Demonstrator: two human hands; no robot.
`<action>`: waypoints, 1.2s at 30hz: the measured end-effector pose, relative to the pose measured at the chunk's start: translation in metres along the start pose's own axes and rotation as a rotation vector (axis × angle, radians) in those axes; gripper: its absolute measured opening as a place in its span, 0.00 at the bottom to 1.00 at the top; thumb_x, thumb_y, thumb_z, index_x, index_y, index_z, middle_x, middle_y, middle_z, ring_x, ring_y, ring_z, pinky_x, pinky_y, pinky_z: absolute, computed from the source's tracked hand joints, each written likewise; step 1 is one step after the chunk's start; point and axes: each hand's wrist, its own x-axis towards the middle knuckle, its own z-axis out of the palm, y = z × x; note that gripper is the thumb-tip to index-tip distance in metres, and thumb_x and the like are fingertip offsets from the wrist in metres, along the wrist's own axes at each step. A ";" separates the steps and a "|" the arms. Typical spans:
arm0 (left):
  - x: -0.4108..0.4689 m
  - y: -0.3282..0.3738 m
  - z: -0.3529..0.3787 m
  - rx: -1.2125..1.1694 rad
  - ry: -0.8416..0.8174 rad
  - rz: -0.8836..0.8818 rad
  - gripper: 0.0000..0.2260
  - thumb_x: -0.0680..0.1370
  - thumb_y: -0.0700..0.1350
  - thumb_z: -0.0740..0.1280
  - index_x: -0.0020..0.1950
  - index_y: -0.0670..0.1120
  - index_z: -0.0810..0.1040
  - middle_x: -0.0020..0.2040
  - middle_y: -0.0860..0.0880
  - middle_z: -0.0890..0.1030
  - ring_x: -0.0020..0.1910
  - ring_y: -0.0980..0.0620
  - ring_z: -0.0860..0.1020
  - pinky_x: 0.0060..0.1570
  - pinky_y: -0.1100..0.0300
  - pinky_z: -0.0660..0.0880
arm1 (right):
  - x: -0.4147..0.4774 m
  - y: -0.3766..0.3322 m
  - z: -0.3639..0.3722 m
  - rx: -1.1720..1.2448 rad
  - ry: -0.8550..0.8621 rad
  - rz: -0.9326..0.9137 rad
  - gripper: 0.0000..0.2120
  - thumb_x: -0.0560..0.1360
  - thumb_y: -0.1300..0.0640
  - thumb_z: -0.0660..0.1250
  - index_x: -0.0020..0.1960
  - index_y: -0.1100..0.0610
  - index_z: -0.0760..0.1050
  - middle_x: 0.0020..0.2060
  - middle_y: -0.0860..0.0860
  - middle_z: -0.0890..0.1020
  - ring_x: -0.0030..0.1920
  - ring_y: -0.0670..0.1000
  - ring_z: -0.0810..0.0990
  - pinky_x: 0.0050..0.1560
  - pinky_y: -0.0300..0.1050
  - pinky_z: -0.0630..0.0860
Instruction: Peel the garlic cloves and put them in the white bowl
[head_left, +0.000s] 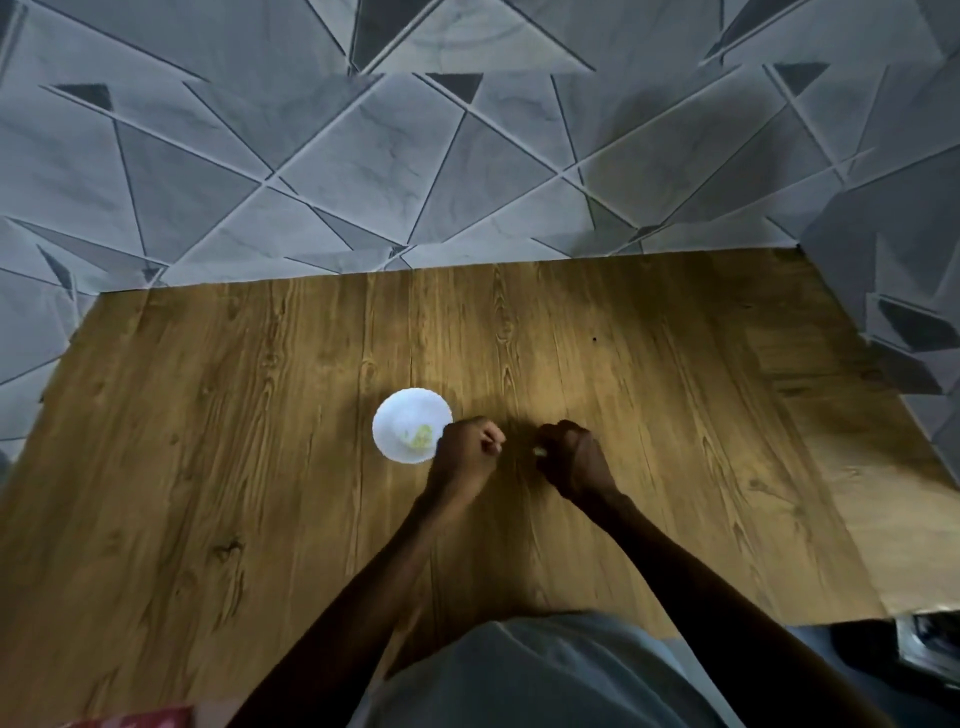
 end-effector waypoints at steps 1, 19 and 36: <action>-0.001 0.001 0.008 -0.071 -0.064 -0.024 0.06 0.75 0.38 0.69 0.47 0.48 0.83 0.41 0.54 0.82 0.42 0.56 0.81 0.37 0.73 0.69 | 0.002 0.000 0.000 0.025 0.003 -0.003 0.03 0.76 0.61 0.68 0.48 0.55 0.79 0.41 0.46 0.77 0.39 0.45 0.77 0.38 0.32 0.67; -0.018 0.011 0.052 -0.480 -0.063 -0.243 0.07 0.73 0.37 0.74 0.50 0.42 0.84 0.45 0.46 0.85 0.44 0.51 0.83 0.47 0.61 0.81 | -0.012 0.013 -0.023 0.742 -0.111 0.298 0.09 0.74 0.70 0.69 0.52 0.60 0.83 0.44 0.47 0.85 0.44 0.44 0.85 0.42 0.36 0.81; -0.017 0.008 0.058 -0.490 -0.110 -0.265 0.09 0.73 0.42 0.75 0.53 0.44 0.83 0.47 0.47 0.85 0.47 0.52 0.83 0.46 0.62 0.79 | -0.007 0.022 -0.025 0.781 -0.155 0.360 0.07 0.71 0.64 0.74 0.50 0.61 0.84 0.44 0.52 0.86 0.45 0.49 0.85 0.42 0.40 0.82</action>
